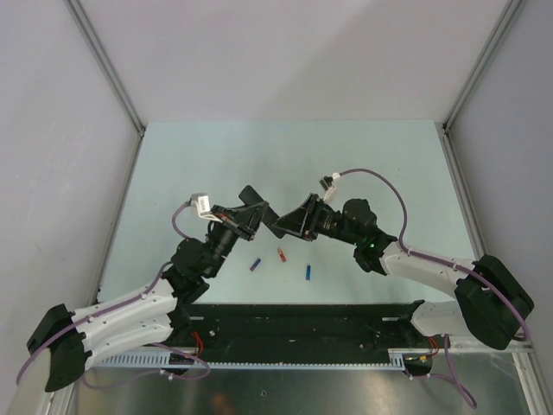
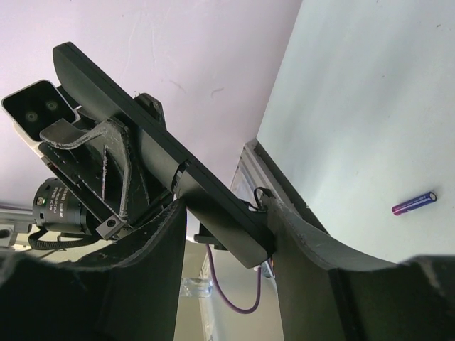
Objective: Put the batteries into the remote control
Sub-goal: Remove the battery cover from the remote control.
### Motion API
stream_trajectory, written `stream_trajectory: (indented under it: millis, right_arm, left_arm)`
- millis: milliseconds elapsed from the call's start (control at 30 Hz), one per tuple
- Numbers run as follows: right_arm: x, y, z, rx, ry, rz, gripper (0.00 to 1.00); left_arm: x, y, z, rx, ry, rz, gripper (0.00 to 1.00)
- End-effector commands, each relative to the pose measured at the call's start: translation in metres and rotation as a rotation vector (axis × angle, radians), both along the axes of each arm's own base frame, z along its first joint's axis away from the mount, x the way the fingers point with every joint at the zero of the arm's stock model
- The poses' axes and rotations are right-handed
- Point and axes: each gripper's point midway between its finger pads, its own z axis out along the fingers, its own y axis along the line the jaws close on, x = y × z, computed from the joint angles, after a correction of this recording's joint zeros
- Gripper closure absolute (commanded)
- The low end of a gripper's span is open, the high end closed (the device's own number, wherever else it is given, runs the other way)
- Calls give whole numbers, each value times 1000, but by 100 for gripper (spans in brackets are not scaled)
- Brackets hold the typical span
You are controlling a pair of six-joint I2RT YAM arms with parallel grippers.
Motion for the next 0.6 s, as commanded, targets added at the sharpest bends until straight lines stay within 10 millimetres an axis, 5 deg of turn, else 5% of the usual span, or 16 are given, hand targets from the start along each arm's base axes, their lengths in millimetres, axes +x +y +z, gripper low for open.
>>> stream_trajectory:
  millis: [0, 133, 267, 500, 567]
  right_arm:
    - [0, 2, 23, 32, -57, 3, 58]
    - [-2, 3, 26, 40, -65, 11, 51]
    - [-1, 1, 30, 50, -67, 8, 26]
    - [0, -10, 41, 23, -94, -28, 7]
    - [1, -15, 31, -74, -110, -45, 2]
  left_arm:
    - [-6, 3, 31, -69, -65, -7, 100]
    - [-6, 2, 32, -70, -67, -12, 100]
    - [-5, -1, 25, -52, -55, -19, 100]
    - [-1, -4, 7, -50, 11, -18, 100]
    - [1, -4, 5, -46, 29, -18, 100]
